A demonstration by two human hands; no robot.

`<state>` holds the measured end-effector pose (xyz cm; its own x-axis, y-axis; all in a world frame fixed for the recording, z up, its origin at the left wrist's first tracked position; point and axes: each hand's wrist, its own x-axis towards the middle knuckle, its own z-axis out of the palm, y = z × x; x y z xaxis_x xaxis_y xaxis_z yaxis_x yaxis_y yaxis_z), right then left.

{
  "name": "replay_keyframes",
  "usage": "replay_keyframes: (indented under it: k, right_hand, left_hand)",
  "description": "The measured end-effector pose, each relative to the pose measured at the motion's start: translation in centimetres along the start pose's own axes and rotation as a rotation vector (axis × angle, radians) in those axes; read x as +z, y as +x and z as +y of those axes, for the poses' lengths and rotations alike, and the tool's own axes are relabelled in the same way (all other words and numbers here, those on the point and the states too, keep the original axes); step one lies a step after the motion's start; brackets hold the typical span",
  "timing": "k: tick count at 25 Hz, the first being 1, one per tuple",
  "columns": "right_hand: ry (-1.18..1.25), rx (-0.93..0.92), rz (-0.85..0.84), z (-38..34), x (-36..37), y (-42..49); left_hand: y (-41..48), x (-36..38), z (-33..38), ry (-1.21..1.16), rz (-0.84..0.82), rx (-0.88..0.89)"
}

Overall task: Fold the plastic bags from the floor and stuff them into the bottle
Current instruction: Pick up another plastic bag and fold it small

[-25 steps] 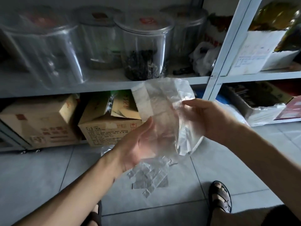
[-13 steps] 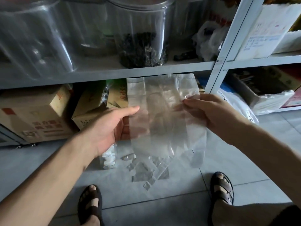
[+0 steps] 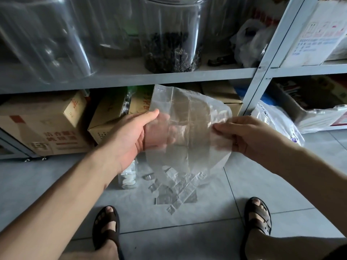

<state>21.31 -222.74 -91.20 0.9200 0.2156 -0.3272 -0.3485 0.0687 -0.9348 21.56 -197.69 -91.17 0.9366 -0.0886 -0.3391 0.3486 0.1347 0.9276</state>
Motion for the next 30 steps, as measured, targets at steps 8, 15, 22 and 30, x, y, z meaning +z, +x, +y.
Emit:
replay_keyframes:
  k: [8,15,22,30]
  right_hand:
    - [-0.051,-0.100,0.113,0.1,-0.6,0.4]
    - [-0.189,-0.101,-0.088,0.3,-0.9,0.0]
    - [-0.233,-0.089,-0.004,0.3,-1.3,0.1]
    - [-0.169,-0.105,-0.033,0.1,-1.8,0.3]
  left_hand:
    - [-0.1,0.2,-0.7,0.161,-0.023,0.067]
    - [0.1,-0.4,-0.5,0.146,-0.001,0.097]
    - [-0.3,-1.1,0.3,0.162,-0.036,-0.033]
    - [-0.2,-1.9,0.6,0.120,-0.044,-0.006]
